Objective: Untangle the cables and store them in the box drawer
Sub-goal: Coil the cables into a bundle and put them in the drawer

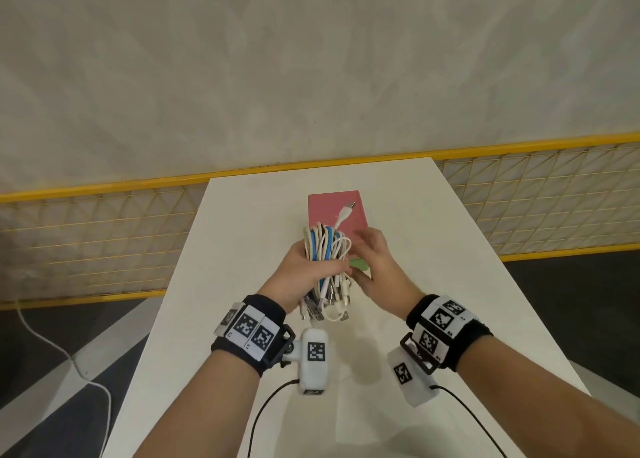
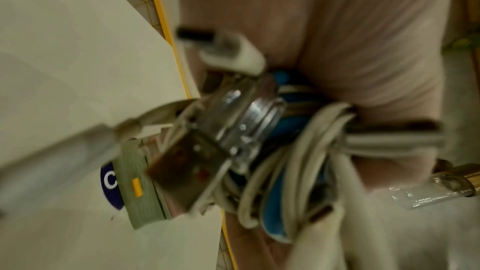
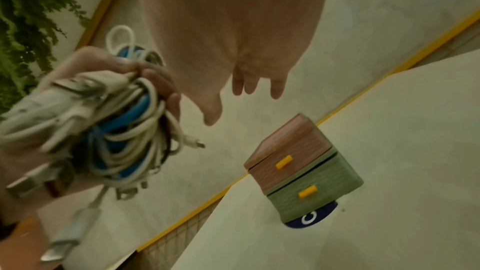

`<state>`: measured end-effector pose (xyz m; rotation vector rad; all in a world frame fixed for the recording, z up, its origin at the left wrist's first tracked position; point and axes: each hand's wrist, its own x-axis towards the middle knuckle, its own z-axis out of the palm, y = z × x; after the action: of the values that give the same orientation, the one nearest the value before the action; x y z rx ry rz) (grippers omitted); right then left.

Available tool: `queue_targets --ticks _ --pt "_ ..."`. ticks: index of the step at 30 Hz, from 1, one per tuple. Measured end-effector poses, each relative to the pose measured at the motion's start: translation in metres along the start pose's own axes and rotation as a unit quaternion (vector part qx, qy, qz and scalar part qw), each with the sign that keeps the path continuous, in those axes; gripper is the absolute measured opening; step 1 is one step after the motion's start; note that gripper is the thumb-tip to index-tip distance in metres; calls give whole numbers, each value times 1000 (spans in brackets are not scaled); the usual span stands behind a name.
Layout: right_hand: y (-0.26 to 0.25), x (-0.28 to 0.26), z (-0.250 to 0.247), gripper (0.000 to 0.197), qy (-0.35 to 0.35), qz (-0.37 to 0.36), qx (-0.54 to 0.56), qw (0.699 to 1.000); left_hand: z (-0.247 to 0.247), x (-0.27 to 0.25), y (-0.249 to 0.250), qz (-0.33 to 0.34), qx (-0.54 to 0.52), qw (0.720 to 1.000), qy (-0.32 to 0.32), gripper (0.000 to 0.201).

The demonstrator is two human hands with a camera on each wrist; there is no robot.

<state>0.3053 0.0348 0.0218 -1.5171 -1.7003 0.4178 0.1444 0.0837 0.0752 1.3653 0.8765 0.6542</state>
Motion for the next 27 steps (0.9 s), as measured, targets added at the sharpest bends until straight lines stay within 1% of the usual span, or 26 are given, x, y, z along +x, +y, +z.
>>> queue_targets --ticks 1,2,3,5,6,7,8,10,11,13,15,17,20,22,25,27 --pt "3 1 -1 34 -21 -11 3 1000 -3 -1 2 5 2 1000 -9 24" --pt "4 1 -1 33 -28 -17 15 999 -6 -1 2 11 -1 1000 -24 25" --pt "2 2 -2 36 -22 -13 35 999 -9 -1 3 20 -3 999 -45 24" --pt "-7 5 -3 46 2 3 117 993 -12 -2 4 32 -6 996 -87 19" --pt "-11 7 -4 51 0 9 159 987 -13 -3 4 32 -6 994 -101 18" --pt "-14 9 -4 53 -12 11 179 984 -12 -4 3 30 -5 993 -113 17" --pt "-15 11 -4 52 -24 5 167 986 -11 -5 3 29 -3 992 -123 17" --pt "-13 14 -4 36 -35 -3 89 995 -10 -6 2 31 -6 991 -132 20" --pt "-13 15 -5 28 -34 0 55 998 -11 -5 1 30 -5 991 -127 21" --pt "-9 15 -6 18 -20 14 47 999 -12 -4 1 25 13 996 -87 20" --pt "-5 14 -9 14 15 45 80 996 -13 -1 -2 19 30 999 -18 22" --pt "-2 14 -11 13 29 76 130 988 -12 2 -5 27 27 998 50 26" --pt "-8 12 -9 18 -15 105 138 985 -9 11 -12 37 16 991 128 40" --pt "-11 13 -6 17 -23 121 157 980 -5 14 -16 37 15 988 148 40" --pt "-13 16 -2 19 10 142 195 970 5 14 -19 33 9 989 144 38" --pt "-15 18 -2 27 9 150 232 961 10 13 -20 21 -21 990 141 37"
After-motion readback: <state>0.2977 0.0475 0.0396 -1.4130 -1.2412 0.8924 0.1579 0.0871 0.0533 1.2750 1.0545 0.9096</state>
